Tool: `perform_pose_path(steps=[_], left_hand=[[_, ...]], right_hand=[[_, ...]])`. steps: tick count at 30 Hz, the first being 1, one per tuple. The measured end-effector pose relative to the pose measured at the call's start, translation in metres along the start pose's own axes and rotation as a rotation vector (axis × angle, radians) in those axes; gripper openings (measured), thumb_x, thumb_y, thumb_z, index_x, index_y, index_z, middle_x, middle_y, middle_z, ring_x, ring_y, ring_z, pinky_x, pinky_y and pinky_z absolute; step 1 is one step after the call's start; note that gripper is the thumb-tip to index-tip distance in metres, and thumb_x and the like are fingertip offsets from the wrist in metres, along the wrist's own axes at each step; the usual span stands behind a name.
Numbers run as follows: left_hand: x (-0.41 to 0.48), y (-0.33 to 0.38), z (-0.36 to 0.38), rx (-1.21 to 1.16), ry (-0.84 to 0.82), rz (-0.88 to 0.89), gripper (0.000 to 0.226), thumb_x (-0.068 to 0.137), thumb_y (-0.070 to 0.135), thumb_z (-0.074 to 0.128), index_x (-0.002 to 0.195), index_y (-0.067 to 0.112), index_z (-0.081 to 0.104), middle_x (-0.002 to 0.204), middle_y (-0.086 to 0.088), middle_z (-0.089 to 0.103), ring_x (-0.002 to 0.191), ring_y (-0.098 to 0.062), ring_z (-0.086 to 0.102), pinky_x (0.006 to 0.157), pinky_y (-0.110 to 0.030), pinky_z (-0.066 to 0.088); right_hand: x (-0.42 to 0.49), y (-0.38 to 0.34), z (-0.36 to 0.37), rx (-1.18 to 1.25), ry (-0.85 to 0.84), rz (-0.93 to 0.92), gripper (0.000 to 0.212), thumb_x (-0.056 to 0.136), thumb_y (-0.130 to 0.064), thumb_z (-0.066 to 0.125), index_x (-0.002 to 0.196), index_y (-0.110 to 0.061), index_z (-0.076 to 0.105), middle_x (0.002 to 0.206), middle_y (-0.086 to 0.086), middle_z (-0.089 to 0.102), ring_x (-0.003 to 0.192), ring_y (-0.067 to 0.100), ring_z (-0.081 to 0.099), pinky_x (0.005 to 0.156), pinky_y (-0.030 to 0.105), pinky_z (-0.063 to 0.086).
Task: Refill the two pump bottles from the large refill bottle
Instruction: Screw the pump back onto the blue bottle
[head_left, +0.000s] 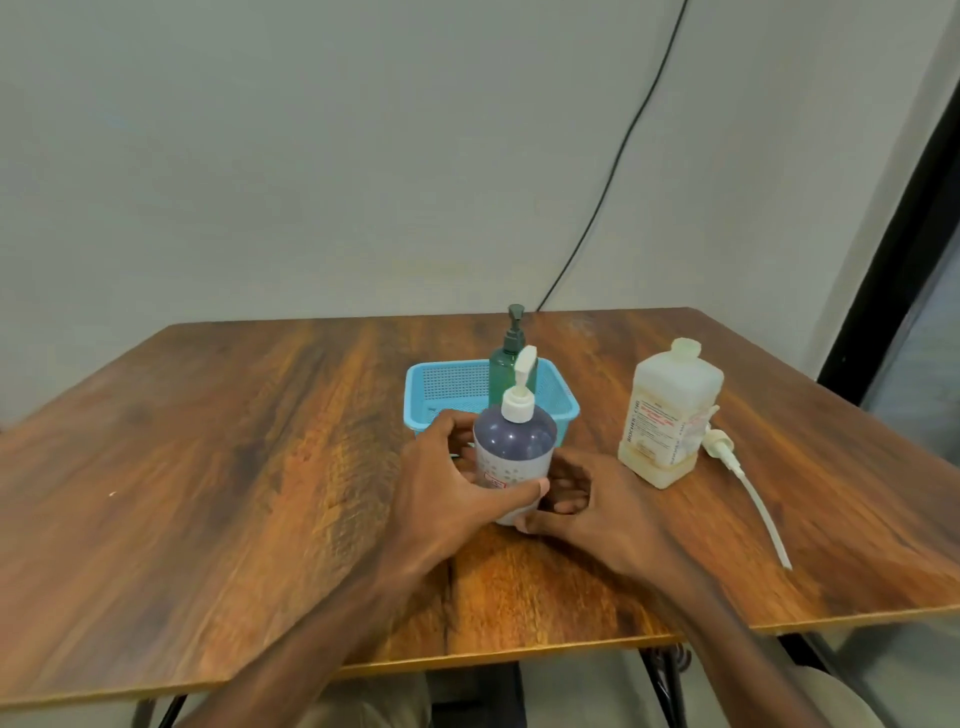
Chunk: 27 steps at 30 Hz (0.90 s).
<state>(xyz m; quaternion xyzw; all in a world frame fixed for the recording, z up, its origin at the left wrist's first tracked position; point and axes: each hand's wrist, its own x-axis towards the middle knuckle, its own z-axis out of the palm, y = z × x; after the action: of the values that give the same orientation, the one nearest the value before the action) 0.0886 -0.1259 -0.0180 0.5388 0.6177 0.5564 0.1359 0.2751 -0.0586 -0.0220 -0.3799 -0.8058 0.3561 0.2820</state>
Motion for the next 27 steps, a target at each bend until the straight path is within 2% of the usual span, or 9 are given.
perform_pose_path(steps=[2,4,9,12,13,15,18,22,27], left_hand=[[0.004,0.005,-0.012,-0.032,0.067,-0.005,0.079,0.047,0.048,0.102,0.113,0.033,0.063,0.107,0.018,0.071,0.095,0.001,0.069,0.073,-0.023,0.062],[0.017,0.014,-0.028,-0.026,0.122,0.026,0.079,0.049,0.049,0.101,0.116,0.03,0.063,0.108,0.018,0.07,0.094,0.0,0.068,0.07,-0.017,0.059],[0.079,0.026,-0.057,0.084,0.168,0.054,0.069,0.057,0.053,0.096,0.111,0.029,0.059,0.101,0.018,0.066,0.088,0.006,0.064,0.066,-0.013,0.055],[0.115,0.017,-0.056,0.117,0.103,-0.01,0.07,0.059,0.05,0.097,0.111,0.024,0.058,0.105,0.008,0.07,0.09,-0.003,0.069,0.073,-0.021,0.06],[0.124,0.011,-0.054,0.126,0.064,-0.037,0.068,0.061,0.048,0.097,0.111,0.025,0.058,0.105,0.008,0.07,0.091,-0.005,0.069,0.073,-0.019,0.058],[0.136,-0.002,-0.046,0.139,-0.007,-0.073,0.057,0.064,0.04,0.098,0.104,0.031,0.059,0.097,0.015,0.067,0.089,-0.001,0.067,0.067,-0.009,0.05],[0.143,-0.022,-0.035,0.219,-0.048,-0.095,0.054,0.064,0.04,0.097,0.105,0.028,0.065,0.094,0.015,0.065,0.08,0.004,0.062,0.055,-0.005,0.042],[0.143,-0.044,-0.018,0.306,-0.072,-0.124,0.071,0.058,0.045,0.099,0.115,0.017,0.068,0.107,0.007,0.071,0.09,-0.008,0.066,0.062,-0.013,0.043],[0.146,-0.045,-0.009,0.35,-0.162,-0.156,0.066,0.055,0.042,0.098,0.11,0.019,0.069,0.1,0.006,0.073,0.084,-0.007,0.066,0.059,-0.017,0.042]], right_hand=[[0.012,-0.007,0.005,-0.076,-0.051,0.007,0.063,0.073,-0.033,0.09,0.13,-0.029,0.063,0.118,-0.017,0.07,0.102,-0.003,0.066,0.078,0.011,0.055],[0.027,-0.015,0.012,-0.173,-0.067,0.014,0.057,0.075,-0.032,0.089,0.126,-0.027,0.065,0.112,-0.018,0.069,0.097,-0.003,0.064,0.073,0.011,0.054],[0.055,-0.024,0.029,-0.305,-0.02,0.082,0.036,0.077,-0.034,0.087,0.109,-0.03,0.073,0.102,-0.018,0.07,0.091,-0.002,0.064,0.084,0.025,0.059],[0.056,-0.026,0.03,-0.322,-0.018,0.101,0.029,0.079,-0.034,0.086,0.104,-0.031,0.073,0.1,-0.018,0.07,0.09,-0.002,0.064,0.083,0.026,0.06],[0.056,-0.026,0.03,-0.326,-0.022,0.104,0.027,0.08,-0.033,0.085,0.104,-0.031,0.073,0.1,-0.018,0.07,0.09,-0.002,0.064,0.083,0.025,0.06],[0.055,-0.026,0.029,-0.338,-0.027,0.095,0.024,0.081,-0.032,0.084,0.103,-0.031,0.074,0.101,-0.019,0.07,0.09,-0.003,0.064,0.082,0.021,0.058],[0.052,-0.025,0.029,-0.356,-0.017,0.059,0.019,0.083,-0.033,0.083,0.101,-0.031,0.076,0.099,-0.02,0.07,0.09,-0.006,0.062,0.074,0.012,0.05],[0.047,-0.017,0.024,-0.357,0.0,0.052,0.017,0.082,-0.035,0.083,0.099,-0.032,0.077,0.099,-0.021,0.072,0.091,-0.006,0.063,0.078,0.015,0.051],[0.039,-0.013,0.018,-0.371,-0.04,0.056,0.015,0.083,-0.035,0.082,0.097,-0.031,0.077,0.099,-0.02,0.071,0.087,-0.004,0.063,0.076,0.016,0.052]])
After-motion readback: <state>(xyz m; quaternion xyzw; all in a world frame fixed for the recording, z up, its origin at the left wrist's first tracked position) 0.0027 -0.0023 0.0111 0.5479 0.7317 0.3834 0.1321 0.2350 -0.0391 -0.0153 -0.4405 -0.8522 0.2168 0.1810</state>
